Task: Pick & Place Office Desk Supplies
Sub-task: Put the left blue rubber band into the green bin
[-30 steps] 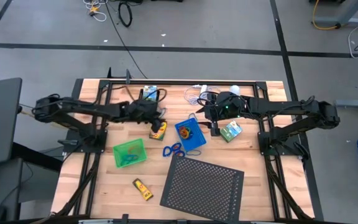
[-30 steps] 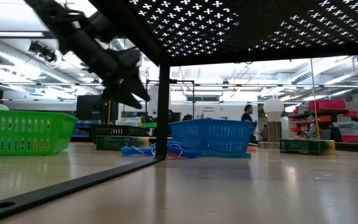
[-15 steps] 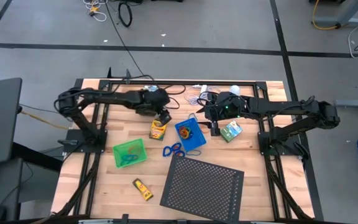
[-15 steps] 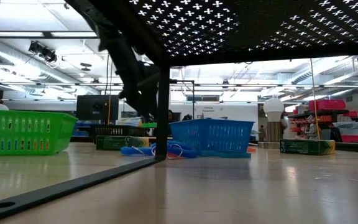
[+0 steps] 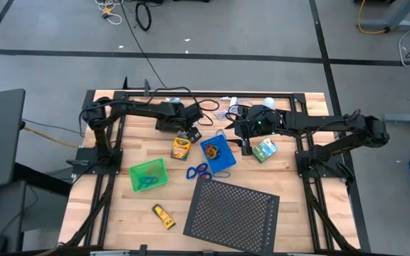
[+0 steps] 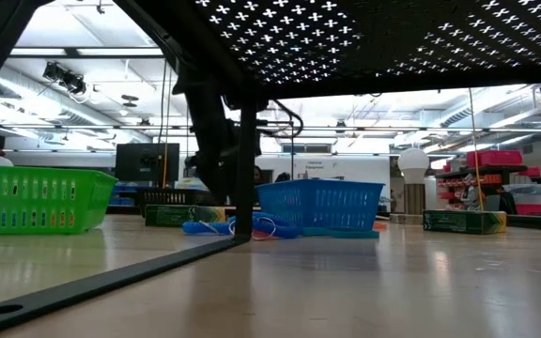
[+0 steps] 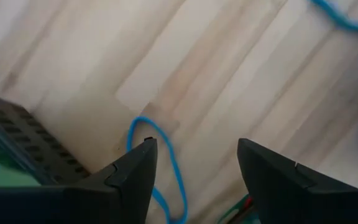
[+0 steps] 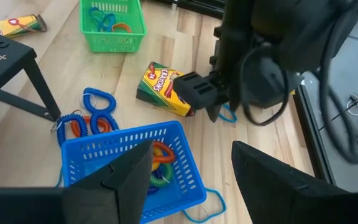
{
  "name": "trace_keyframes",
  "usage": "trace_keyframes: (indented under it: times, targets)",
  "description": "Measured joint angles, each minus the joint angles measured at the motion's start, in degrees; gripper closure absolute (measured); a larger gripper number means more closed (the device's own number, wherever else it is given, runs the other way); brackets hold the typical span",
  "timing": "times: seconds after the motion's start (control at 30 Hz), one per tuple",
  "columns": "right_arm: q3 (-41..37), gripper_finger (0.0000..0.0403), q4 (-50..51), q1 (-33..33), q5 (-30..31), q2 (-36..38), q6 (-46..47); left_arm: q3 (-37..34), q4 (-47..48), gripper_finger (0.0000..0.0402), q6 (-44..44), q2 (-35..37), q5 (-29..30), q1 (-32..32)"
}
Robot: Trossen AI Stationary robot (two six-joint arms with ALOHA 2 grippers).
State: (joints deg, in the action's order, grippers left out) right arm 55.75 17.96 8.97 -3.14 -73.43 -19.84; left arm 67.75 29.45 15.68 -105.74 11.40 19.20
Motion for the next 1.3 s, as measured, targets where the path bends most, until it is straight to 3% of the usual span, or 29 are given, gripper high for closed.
trace_keyframes:
  times: [0.7,0.87,1.1,1.3]
  targets:
    - [0.0,0.0174,-0.4,0.0,0.0,0.0,-0.1,0.5,2.6,0.0184,-2.8,-4.1,-5.8,4.3]
    - [0.0,0.0174,-0.4,0.0,0.0,0.0,-0.2,0.5,2.7,0.0242,-3.1,-4.1,-6.9,4.5]
    - [0.0,0.0174,-0.4,0.0,0.0,0.0,-0.4,0.5,2.1,0.0384,-5.4,-4.1,-9.3,4.5]
    - [0.0,0.0174,-0.4,0.0,0.0,0.0,-0.4,0.8,1.9,0.0397,-6.7,-4.2,-7.7,3.6]
